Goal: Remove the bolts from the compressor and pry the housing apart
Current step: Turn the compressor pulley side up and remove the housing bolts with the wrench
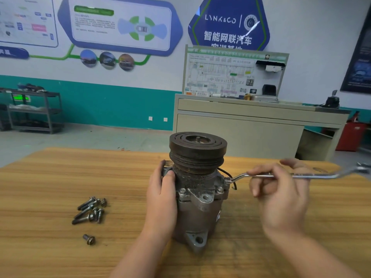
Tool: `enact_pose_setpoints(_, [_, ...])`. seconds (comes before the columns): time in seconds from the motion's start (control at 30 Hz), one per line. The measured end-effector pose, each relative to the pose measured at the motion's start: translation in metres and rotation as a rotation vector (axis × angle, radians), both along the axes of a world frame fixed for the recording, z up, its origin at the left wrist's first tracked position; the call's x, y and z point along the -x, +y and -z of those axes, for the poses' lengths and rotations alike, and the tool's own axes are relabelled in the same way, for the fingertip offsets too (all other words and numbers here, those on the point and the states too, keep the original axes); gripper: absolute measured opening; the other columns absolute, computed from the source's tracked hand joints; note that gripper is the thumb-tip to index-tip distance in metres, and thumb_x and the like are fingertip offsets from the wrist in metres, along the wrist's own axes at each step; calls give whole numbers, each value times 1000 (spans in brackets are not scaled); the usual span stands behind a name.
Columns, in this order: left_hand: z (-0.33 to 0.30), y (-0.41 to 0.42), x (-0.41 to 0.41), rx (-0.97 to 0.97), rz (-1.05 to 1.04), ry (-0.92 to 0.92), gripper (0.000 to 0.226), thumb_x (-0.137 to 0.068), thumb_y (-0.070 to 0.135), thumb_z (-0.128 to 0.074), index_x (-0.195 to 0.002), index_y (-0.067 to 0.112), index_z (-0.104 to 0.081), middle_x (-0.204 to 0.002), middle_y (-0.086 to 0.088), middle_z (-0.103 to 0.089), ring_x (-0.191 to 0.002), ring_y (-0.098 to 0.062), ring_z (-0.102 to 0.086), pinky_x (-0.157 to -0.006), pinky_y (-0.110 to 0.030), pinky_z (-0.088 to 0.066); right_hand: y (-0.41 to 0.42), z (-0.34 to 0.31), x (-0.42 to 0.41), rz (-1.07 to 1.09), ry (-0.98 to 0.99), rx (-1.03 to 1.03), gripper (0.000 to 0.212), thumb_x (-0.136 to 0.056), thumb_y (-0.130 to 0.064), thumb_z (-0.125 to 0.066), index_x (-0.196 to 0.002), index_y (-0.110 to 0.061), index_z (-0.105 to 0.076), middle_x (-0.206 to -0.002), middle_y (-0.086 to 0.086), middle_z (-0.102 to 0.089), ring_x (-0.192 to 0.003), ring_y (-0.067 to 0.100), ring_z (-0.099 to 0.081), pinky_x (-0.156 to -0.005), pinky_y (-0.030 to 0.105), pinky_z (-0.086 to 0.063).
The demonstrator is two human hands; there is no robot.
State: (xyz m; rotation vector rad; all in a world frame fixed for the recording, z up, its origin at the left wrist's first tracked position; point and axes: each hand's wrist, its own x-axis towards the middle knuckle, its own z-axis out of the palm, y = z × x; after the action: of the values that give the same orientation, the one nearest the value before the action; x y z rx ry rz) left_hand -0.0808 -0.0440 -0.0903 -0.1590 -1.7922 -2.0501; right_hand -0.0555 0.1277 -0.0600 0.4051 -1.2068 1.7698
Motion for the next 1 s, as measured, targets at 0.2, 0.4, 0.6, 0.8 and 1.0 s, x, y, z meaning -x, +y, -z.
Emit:
enact_pose_setpoints(0.2, [1,1,2,0,-30,16,67,-81,44,-38,-143,20,-45,-141,6,-51,-132,-10,-44,-115,-43,-33,12,-27,51,-533,-655,278,21,-98,-5,-32,-79,-11,-38,-46,2,-46,-28,9,-27,-29,15,-21])
enact_pose_setpoints(0.4, [1,0,2,10,-25,16,41,-103,24,-40,-144,19,-44,-142,4,-51,-133,-11,-43,-115,-44,-32,20,-34,50,-802,-712,363,25,-102,-19,-33,-83,-9,-47,-60,7,-59,-39,9,-49,-34,17,-39])
enact_pose_setpoints(0.6, [0,-1,0,39,-45,10,42,-103,24,-38,-144,19,-43,-143,3,-49,-133,-10,-41,-116,-42,-31,19,-24,15,-297,-379,141,17,-105,-18,-33,-89,-14,-40,-65,8,-70,-47,14,-62,-45,22,-50])
enact_pose_setpoints(0.8, [-1,-1,-1,53,-31,3,43,-103,25,-36,-146,19,-41,-144,2,-48,-134,-11,-41,-116,-43,-31,9,-19,-6,-114,-147,-186,15,-101,-13,-40,-88,-20,-44,-74,13,-66,-49,19,-64,-47,26,-52])
enact_pose_setpoints(1.0, [-3,-2,-3,60,-22,-3,44,-103,26,-37,-146,17,-41,-145,-1,-48,-134,-15,-43,-115,-45,-32,11,-4,-14,389,365,-1204,23,-85,-4,-65,-101,-14,-52,-85,6,-65,-67,18,-65,-56,31,-56])
